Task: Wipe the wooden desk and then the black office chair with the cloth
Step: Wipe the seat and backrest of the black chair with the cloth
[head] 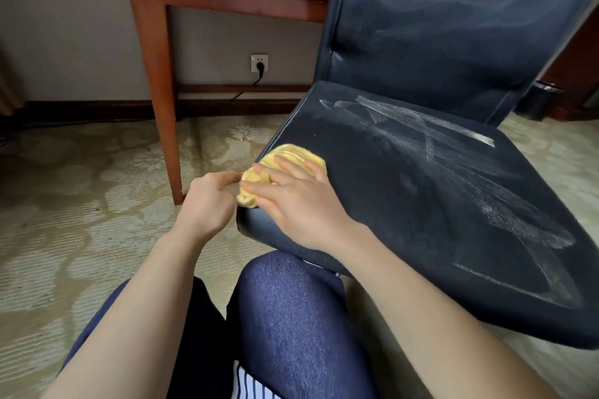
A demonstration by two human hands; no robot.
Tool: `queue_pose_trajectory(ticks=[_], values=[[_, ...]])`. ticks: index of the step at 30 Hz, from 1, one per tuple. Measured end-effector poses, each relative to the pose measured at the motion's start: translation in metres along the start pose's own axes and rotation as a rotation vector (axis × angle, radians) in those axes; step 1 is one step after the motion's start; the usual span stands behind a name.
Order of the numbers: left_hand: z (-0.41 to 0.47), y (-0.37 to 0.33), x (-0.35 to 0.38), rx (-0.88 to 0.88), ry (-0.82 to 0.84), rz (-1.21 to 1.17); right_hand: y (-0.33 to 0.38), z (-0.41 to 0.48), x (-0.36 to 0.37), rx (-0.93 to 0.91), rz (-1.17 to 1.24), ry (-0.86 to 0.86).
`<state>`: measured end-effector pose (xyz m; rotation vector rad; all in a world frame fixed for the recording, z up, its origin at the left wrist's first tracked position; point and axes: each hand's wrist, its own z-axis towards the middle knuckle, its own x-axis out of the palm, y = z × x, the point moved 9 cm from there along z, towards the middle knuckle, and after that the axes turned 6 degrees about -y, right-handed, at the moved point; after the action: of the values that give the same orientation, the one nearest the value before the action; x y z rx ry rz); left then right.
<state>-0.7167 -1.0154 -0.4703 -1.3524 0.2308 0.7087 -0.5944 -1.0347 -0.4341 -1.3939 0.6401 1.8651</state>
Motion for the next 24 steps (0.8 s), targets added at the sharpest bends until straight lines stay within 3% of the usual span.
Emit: queue_pose_trajectory(ticks=[5,9,16,24], values=[[-0.005,-0.018,-0.009,0.066,-0.063,0.092,0.007,0.004,0.001,-0.083,-0.023,0.016],[-0.019,-0.057,-0.003,0.296,-0.115,0.271,-0.011,-0.04,-0.012,-0.037,0.031,-0.053],[-0.066,-0.127,0.067,0.724,0.043,0.589,-0.081,-0.147,-0.031,0.297,0.005,-0.088],[-0.081,-0.159,0.122,0.684,0.147,0.756,-0.191,-0.249,-0.07,0.776,-0.074,-0.18]])
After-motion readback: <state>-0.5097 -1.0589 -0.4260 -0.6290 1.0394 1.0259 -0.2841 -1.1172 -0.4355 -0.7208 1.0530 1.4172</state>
